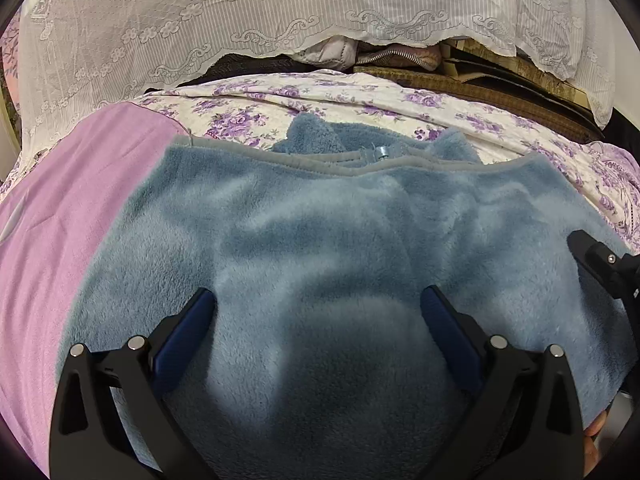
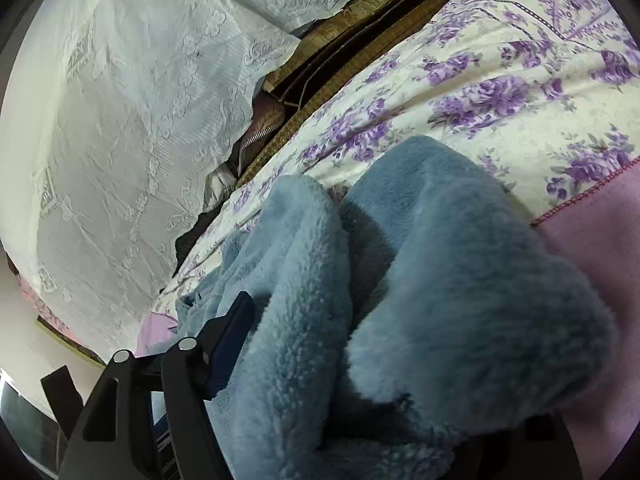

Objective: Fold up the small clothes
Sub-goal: 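Lift the folded jacket with the right gripper and carry it aside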

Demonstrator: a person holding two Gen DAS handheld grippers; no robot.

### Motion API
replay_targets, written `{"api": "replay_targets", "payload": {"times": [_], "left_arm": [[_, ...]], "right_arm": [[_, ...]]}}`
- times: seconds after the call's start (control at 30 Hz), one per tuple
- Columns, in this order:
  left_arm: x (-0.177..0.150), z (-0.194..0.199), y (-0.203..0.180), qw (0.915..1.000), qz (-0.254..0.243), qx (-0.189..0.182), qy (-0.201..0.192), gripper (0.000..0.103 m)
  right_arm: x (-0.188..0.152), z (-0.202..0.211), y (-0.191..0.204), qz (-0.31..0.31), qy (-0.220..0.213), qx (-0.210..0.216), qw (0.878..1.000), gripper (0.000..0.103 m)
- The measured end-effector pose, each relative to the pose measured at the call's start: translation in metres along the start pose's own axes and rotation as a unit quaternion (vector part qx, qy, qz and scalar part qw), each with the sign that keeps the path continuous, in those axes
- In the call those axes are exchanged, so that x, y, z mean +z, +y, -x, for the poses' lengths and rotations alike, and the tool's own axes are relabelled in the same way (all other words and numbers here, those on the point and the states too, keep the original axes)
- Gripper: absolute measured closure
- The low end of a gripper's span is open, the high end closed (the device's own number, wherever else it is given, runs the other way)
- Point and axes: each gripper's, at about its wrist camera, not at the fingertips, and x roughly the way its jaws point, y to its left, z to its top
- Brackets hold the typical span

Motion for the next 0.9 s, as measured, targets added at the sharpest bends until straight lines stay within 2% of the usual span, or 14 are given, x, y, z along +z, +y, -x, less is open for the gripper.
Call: {"api": "replay_targets", "payload": {"times": [0.13, 0.2, 0.23, 0.27, 0.37, 0.47, 0.57, 0.63, 0.73, 0.8, 0.9], "left_arm": [[0.000, 0.000, 0.000, 1.0000, 0.000, 0.000, 0.000, 0.004], [0.000, 0.000, 0.000, 1.0000, 0.000, 0.000, 0.000, 0.004], [0.000, 0.000, 0.000, 1.0000, 0.000, 0.000, 0.000, 0.004], [0.000, 0.000, 0.000, 1.0000, 0.000, 0.000, 0.000, 0.004], [-0.001, 0.000, 0.001, 1.0000, 0.001, 0.000, -0.001, 0.004], [-0.001, 0.004, 0.005, 1.0000, 0.006, -0.007, -0.003, 0.004], [-0.002, 0.020, 0.020, 0.9991, 0.016, -0.040, -0.006, 0.005], [-0.003, 0.035, 0.035, 0.9984, 0.021, -0.049, -0.016, 0.005], [-0.001, 0.053, 0.065, 0.9988, 0.010, 0.006, -0.048, 0.005], [-0.003, 0.055, 0.088, 0.9982, 0.012, 0.035, -0.048, 0.005], [-0.011, 0.053, 0.126, 0.9979, 0.012, 0.055, -0.034, 0.005]], "right_arm": [[0.002, 0.000, -0.002, -0.011, 0.005, 0.012, 1.000, 0.032], [0.003, 0.004, -0.007, -0.025, -0.003, 0.016, 1.000, 0.051], [0.003, 0.007, -0.015, -0.048, -0.012, 0.021, 0.999, 0.064], [0.003, 0.008, -0.020, -0.063, -0.015, 0.033, 0.997, 0.067], [0.004, 0.012, -0.021, -0.064, -0.022, 0.048, 0.997, 0.069], [0.004, 0.020, -0.005, -0.019, -0.042, 0.039, 0.998, 0.069], [0.004, 0.028, 0.010, 0.028, -0.062, 0.035, 0.997, 0.069], [0.003, 0.031, 0.018, 0.053, -0.070, 0.027, 0.996, 0.069], [0.002, 0.035, 0.021, 0.061, -0.074, 0.024, 0.995, 0.069], [0.002, 0.039, 0.025, 0.069, -0.076, 0.024, 0.994, 0.069], [0.000, 0.043, 0.039, 0.094, -0.082, 0.018, 0.992, 0.069]]}}
